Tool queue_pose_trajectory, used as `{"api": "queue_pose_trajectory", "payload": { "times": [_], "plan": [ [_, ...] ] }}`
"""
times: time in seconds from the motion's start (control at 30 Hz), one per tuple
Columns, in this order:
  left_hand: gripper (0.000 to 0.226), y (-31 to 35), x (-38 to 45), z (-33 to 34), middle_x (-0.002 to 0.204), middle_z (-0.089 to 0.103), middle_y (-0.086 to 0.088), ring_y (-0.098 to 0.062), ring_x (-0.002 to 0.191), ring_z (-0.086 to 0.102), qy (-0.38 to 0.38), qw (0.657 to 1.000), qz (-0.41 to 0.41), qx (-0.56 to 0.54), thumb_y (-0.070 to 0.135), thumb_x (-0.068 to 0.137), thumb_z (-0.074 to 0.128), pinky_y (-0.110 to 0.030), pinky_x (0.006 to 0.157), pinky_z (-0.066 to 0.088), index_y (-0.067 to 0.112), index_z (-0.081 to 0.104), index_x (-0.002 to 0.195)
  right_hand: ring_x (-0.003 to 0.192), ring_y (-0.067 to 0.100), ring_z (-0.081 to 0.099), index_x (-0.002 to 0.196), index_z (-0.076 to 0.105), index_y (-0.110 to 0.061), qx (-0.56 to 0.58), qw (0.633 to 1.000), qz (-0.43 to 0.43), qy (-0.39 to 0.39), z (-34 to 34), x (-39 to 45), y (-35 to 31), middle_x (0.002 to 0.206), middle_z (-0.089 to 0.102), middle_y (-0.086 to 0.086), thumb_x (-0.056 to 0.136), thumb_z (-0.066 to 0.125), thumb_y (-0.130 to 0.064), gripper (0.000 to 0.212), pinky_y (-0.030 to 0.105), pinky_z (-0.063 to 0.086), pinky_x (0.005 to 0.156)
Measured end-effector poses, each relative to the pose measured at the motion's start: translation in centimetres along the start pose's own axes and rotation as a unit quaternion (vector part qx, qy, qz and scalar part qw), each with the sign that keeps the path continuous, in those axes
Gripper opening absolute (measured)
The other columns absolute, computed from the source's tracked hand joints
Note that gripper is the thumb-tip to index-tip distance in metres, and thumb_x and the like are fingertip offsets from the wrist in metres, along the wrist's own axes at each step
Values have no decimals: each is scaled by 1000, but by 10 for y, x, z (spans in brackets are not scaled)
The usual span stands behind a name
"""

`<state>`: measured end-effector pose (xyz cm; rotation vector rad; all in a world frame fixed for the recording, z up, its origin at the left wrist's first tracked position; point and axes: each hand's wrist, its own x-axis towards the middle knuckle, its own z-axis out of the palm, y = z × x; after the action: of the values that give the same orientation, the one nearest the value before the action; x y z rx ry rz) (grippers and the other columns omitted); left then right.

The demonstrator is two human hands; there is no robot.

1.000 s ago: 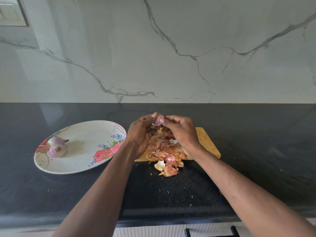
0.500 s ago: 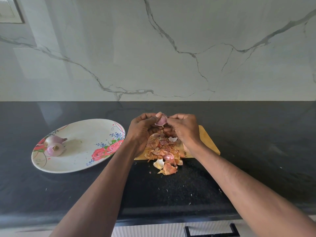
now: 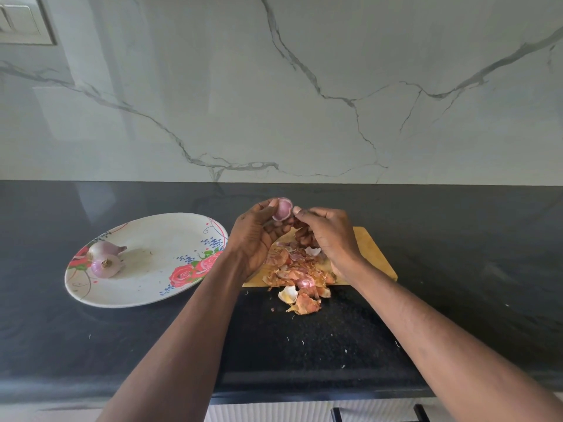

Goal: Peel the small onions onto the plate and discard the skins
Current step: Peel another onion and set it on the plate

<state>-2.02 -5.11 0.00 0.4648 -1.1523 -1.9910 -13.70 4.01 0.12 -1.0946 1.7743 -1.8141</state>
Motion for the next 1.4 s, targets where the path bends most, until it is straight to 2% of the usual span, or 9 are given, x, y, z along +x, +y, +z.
{"api": "queue_pose_trajectory", "payload": {
  "times": [0.13, 0.33, 0.47, 0.67, 0.8, 0.97, 1.13, 1.27, 1.4],
  "plan": [
    [18, -4, 0, -1, 89, 73, -8, -15, 75, 67, 13, 998, 1, 67, 19, 99, 61, -28, 63, 54, 8, 72, 107, 64, 19, 71, 93, 79, -9, 25, 999, 1, -19, -2, -2, -2, 77, 77, 7, 85, 79, -25, 17, 32, 59, 64],
    [30, -3, -3, 0, 89, 74, -15, -23, 72, 65, 20, 995, 17, 100, 27, 76, 79, -26, 59, 55, 4, 75, 95, 72, 31, 74, 82, 79, -2, 26, 999, -25, -11, -2, -3, -3, 76, 76, 12, 84, 78, -19, 16, 36, 62, 66],
    [19, -5, -4, 1, 86, 74, -12, -17, 70, 67, 8, 993, 28, 110, 20, 85, 74, -24, 60, 55, 4, 75, 95, 68, 26, 74, 74, 80, -8, 4, 999, -54, 5, 0, -4, 0, 73, 76, 8, 83, 80, -22, 16, 40, 63, 67],
    [32, -7, -4, 3, 85, 73, -10, -15, 69, 68, -17, 991, 42, 130, 25, 81, 74, -24, 59, 54, 0, 73, 100, 61, 26, 73, 72, 79, -8, -22, 996, -72, 48, 5, -6, 2, 70, 75, 5, 87, 78, -23, 21, 50, 62, 61],
    [16, -9, -3, 5, 82, 72, -10, -14, 69, 68, -25, 992, 45, 117, 11, 94, 66, -22, 60, 55, -1, 72, 102, 58, 24, 72, 72, 79, -8, -33, 993, -91, 72, 6, -8, 2, 67, 75, 2, 89, 76, -23, 23, 47, 62, 58],
    [17, -9, -2, 8, 87, 73, -12, -14, 71, 68, -29, 994, 40, 101, 11, 97, 62, -23, 62, 55, 0, 73, 102, 56, 29, 69, 72, 77, -7, -51, 988, -110, 100, 7, -11, 1, 62, 72, 4, 85, 79, -22, 20, 49, 58, 52],
    [18, -7, 1, 6, 85, 69, -17, -18, 68, 64, 4, 998, 2, 56, 4, 100, 54, -25, 64, 57, -7, 68, 101, 55, 26, 69, 75, 76, -6, -31, 992, -78, 90, 6, -9, 0, 64, 72, 8, 87, 75, -16, 16, 45, 60, 53],
    [18, -3, -3, 8, 83, 69, -15, -16, 65, 59, -5, 999, -32, 13, 8, 100, 53, -23, 60, 53, -2, 67, 104, 51, 23, 66, 78, 71, 5, 119, 991, 25, 61, 5, -6, -5, 65, 70, 17, 87, 66, -1, 12, 30, 56, 51],
    [22, 1, -3, 6, 89, 71, -18, -17, 65, 60, -15, 999, -39, -33, 18, 101, 54, -23, 57, 50, -1, 64, 107, 46, 17, 60, 74, 66, 2, 214, 969, 104, 66, -1, -3, -9, 62, 65, 13, 86, 62, 3, 13, 29, 51, 49]
  ]
}}
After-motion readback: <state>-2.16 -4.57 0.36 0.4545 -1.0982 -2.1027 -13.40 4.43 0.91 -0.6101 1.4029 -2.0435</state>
